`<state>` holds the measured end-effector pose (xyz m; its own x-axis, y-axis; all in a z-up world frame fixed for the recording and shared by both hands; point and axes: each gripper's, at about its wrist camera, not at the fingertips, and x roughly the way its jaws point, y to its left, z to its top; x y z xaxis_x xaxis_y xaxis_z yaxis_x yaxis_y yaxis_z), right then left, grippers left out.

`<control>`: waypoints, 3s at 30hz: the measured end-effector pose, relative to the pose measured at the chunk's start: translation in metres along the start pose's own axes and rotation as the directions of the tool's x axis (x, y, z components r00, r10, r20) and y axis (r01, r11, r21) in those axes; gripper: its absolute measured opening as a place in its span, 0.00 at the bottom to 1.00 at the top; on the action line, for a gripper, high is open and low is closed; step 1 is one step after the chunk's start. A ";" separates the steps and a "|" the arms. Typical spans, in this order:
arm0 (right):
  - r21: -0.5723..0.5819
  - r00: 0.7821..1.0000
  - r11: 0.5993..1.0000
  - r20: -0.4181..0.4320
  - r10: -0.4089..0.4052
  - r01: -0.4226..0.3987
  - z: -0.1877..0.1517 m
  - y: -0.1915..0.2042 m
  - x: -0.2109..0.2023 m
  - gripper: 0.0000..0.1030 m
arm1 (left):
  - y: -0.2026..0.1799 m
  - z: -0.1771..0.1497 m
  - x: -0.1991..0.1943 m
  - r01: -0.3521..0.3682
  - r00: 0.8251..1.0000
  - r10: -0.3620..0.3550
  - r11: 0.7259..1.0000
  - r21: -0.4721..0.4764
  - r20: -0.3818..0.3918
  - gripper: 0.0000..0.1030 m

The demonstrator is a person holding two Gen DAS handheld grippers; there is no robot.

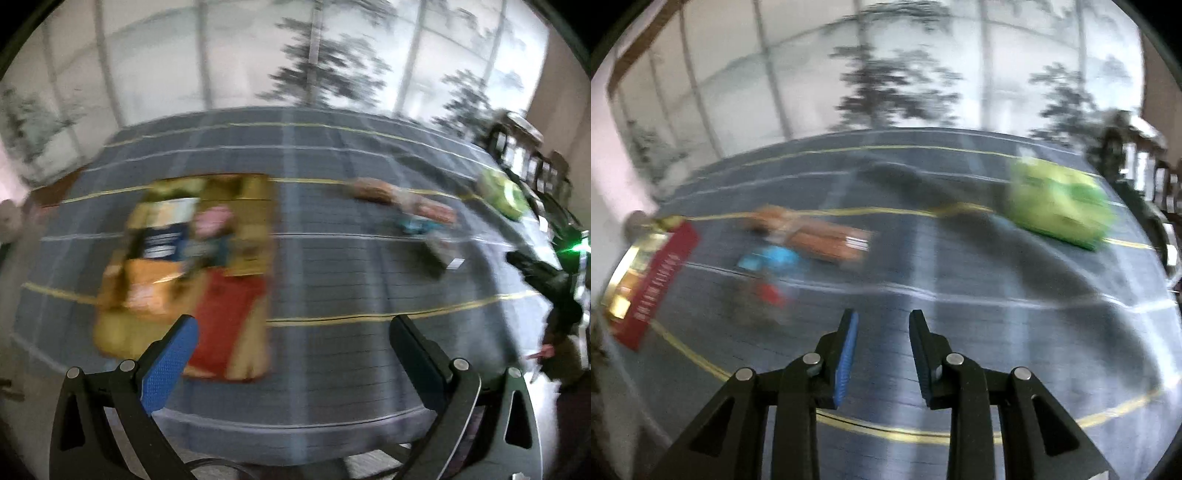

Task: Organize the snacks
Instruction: 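Grasp the dark grey seed pack with the left gripper, then grasp the orange peanut bag with the right gripper, then carry the grey seed pack into the gold tin and open the left gripper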

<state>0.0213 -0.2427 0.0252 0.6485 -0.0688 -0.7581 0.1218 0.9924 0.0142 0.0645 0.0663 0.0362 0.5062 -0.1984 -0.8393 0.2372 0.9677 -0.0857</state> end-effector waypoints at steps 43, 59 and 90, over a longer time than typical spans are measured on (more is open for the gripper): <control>-0.297 0.910 0.861 -0.093 0.404 -0.413 0.040 -0.001 0.030 0.39 | -0.116 0.027 0.105 0.104 0.940 -0.131 0.990 -0.100 -0.315 0.31; -0.665 0.892 0.601 -0.394 0.223 -0.443 0.102 0.100 0.112 0.54 | -0.091 0.026 0.090 0.132 0.942 -0.168 0.982 -0.138 -0.290 0.31; -0.163 0.944 0.932 -0.125 0.304 -0.322 0.017 -0.019 0.028 0.37 | -0.095 0.026 0.084 0.168 0.961 -0.153 0.985 0.045 -0.228 0.62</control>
<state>0.0499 -0.2647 0.0150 0.5555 0.2498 -0.7931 -0.2181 0.9642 0.1510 0.1058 -0.0462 -0.0120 0.2609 -0.3034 -0.9164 0.3558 0.9127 -0.2009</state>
